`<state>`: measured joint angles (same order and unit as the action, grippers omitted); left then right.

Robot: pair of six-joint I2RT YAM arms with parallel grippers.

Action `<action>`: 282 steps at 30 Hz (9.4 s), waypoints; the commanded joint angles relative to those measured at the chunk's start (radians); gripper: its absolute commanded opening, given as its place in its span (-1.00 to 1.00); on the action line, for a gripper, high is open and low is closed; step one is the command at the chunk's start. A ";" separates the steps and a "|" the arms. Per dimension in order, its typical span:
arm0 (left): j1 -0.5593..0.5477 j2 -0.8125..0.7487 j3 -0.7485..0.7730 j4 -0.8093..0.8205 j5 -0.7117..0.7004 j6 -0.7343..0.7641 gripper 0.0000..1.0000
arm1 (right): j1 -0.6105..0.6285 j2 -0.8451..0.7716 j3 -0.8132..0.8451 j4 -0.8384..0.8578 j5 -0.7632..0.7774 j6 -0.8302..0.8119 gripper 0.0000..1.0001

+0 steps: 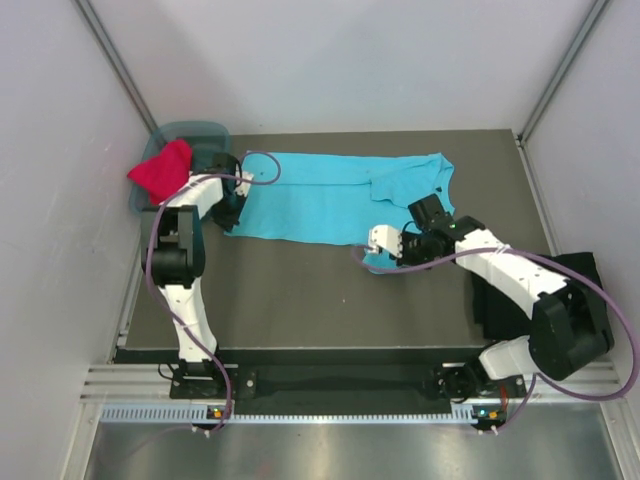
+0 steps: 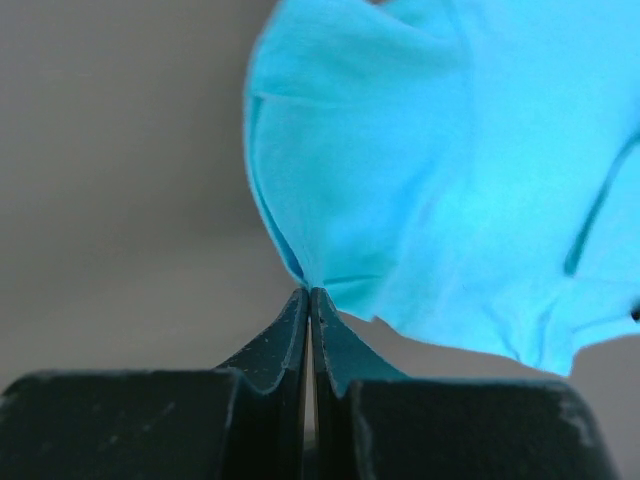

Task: Fold and stack the t-shirts
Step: Fold the tshirt

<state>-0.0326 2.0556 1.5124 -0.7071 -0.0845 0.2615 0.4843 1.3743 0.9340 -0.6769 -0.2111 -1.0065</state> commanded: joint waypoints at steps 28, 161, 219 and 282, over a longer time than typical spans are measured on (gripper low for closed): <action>-0.015 0.146 0.566 -0.362 0.109 0.090 -0.68 | -0.291 0.255 0.565 0.053 -0.030 0.170 -1.00; -0.053 0.500 0.956 -0.098 -0.158 0.094 -1.00 | -0.351 0.881 1.213 0.171 0.168 0.221 -1.00; -0.089 0.445 0.674 -0.163 -0.038 0.042 -0.62 | -0.240 1.036 1.255 -0.098 -0.120 0.247 -0.34; -0.087 0.388 0.674 -0.127 0.043 0.223 -0.29 | -0.523 0.844 0.979 -0.452 -0.261 0.361 -0.06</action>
<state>-0.1234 2.4310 2.1532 -0.8394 -0.0349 0.5049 -0.0071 2.2169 1.9106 -1.0714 -0.4355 -0.6197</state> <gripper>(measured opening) 0.354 0.472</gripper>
